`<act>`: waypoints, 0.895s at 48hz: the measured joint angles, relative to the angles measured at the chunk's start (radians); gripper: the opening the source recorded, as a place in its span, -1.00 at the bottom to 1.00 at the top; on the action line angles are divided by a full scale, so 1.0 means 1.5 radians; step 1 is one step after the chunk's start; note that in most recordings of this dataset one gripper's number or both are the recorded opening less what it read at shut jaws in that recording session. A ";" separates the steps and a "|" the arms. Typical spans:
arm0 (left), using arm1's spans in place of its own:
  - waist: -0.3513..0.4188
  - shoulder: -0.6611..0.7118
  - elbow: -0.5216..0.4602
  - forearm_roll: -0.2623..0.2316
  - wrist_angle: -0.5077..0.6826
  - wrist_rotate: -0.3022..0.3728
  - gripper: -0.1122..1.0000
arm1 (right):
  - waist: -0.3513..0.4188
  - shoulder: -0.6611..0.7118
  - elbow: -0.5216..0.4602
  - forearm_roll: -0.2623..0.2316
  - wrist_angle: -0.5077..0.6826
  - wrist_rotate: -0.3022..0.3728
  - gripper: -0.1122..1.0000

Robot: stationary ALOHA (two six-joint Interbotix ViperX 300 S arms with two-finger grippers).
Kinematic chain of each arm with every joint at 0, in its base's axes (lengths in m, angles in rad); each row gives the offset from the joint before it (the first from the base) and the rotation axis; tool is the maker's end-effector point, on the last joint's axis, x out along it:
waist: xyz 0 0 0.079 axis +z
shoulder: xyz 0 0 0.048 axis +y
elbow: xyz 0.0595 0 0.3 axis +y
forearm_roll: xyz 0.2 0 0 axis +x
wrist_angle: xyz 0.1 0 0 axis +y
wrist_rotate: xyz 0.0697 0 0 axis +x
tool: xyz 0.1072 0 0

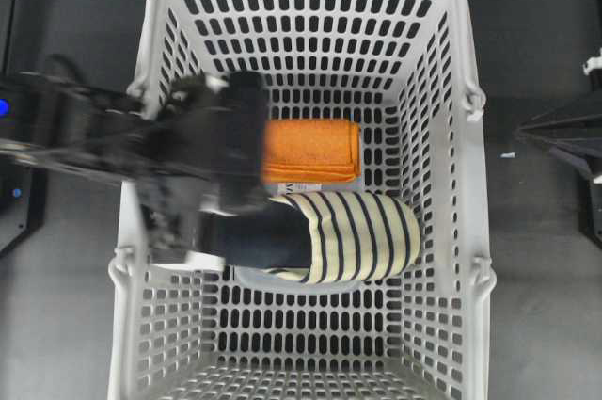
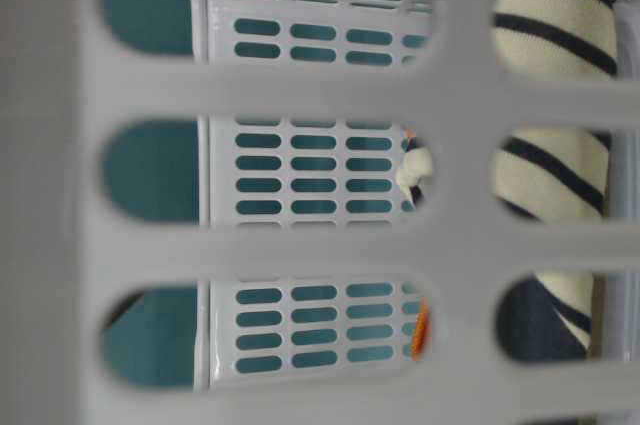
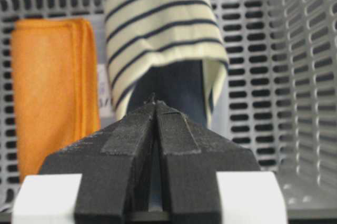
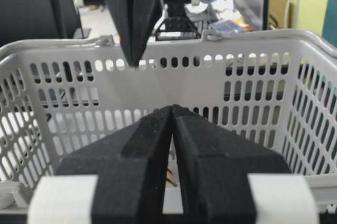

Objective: Pick up the slipper from the shopping basket with the left arm.
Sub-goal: 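Move the left gripper over the striped slipper and lower it onto the heel, then close the left gripper on the striped slipper's heel edge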

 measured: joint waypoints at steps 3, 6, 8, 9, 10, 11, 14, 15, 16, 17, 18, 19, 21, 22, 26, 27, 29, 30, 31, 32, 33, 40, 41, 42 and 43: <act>-0.001 0.033 -0.032 0.001 0.020 -0.010 -0.48 | 0.000 -0.006 0.000 0.000 0.003 0.000 -0.82; -0.002 0.066 -0.064 0.001 0.036 -0.015 -0.18 | 0.000 -0.013 -0.001 0.000 0.004 0.000 -0.82; -0.004 0.087 -0.084 0.001 0.046 -0.021 0.04 | 0.000 -0.016 0.001 0.000 0.005 0.000 -0.82; -0.005 0.097 -0.093 0.000 0.051 -0.021 0.15 | 0.000 -0.019 0.001 0.000 0.005 0.000 -0.82; -0.006 0.107 -0.103 0.001 0.056 -0.021 0.26 | 0.000 -0.020 0.001 0.000 0.005 -0.001 -0.82; -0.007 0.118 -0.115 0.001 0.062 -0.025 0.37 | 0.000 -0.024 0.001 0.000 0.005 0.000 -0.82; -0.011 0.147 -0.140 0.001 0.079 -0.028 0.64 | 0.000 -0.027 0.001 0.000 0.005 0.000 -0.82; -0.012 0.159 -0.151 0.001 0.087 -0.031 0.71 | 0.000 -0.028 0.001 0.000 0.005 0.000 -0.82; -0.012 0.170 -0.162 0.001 0.095 -0.034 0.77 | 0.000 -0.029 0.001 0.000 0.005 0.000 -0.82; -0.013 0.181 -0.171 0.001 0.103 -0.036 0.81 | 0.000 -0.030 0.001 0.000 0.005 0.000 -0.82; -0.013 0.189 -0.180 0.000 0.111 -0.035 0.83 | 0.000 -0.031 0.001 0.000 0.005 0.000 -0.82; -0.013 0.197 -0.186 0.000 0.119 -0.033 0.84 | 0.000 -0.032 0.001 0.000 0.005 0.000 -0.82; -0.014 0.214 -0.199 0.000 0.134 -0.036 0.84 | 0.000 -0.033 0.002 0.000 0.005 0.000 -0.82; -0.013 0.221 -0.206 0.000 0.139 -0.038 0.84 | 0.000 -0.034 0.002 -0.001 0.005 0.000 -0.82; -0.014 0.252 -0.230 0.000 0.164 -0.036 0.84 | 0.001 -0.035 0.003 0.000 0.006 0.000 -0.82; -0.013 0.260 -0.235 0.001 0.167 -0.038 0.84 | 0.002 -0.036 0.002 -0.001 0.007 0.000 -0.82; -0.013 0.272 -0.242 0.001 0.172 -0.041 0.84 | 0.002 -0.036 0.002 -0.001 0.008 0.000 -0.82; -0.013 0.277 -0.243 0.000 0.173 -0.041 0.84 | 0.003 -0.036 0.003 0.000 0.009 0.000 -0.82; -0.013 0.282 -0.245 0.001 0.173 -0.040 0.84 | 0.003 -0.036 0.002 0.000 0.009 0.000 -0.82; -0.014 0.286 -0.246 0.000 0.174 -0.039 0.84 | 0.004 -0.036 0.002 0.000 0.010 0.000 -0.82; -0.013 0.294 -0.246 0.001 0.174 -0.039 0.84 | 0.004 -0.036 0.002 0.000 0.011 0.000 -0.82; -0.014 0.317 -0.246 0.000 0.175 -0.039 0.84 | 0.012 -0.036 0.002 0.000 0.015 0.000 -0.82; -0.013 0.319 -0.246 0.001 0.175 -0.040 0.84 | 0.013 -0.036 0.003 0.000 0.016 0.000 -0.82; -0.013 0.321 -0.246 0.001 0.175 -0.041 0.84 | 0.013 -0.036 0.003 0.000 0.016 0.000 -0.82; -0.013 0.323 -0.246 0.000 0.175 -0.041 0.84 | 0.014 -0.036 0.002 0.000 0.016 0.000 -0.82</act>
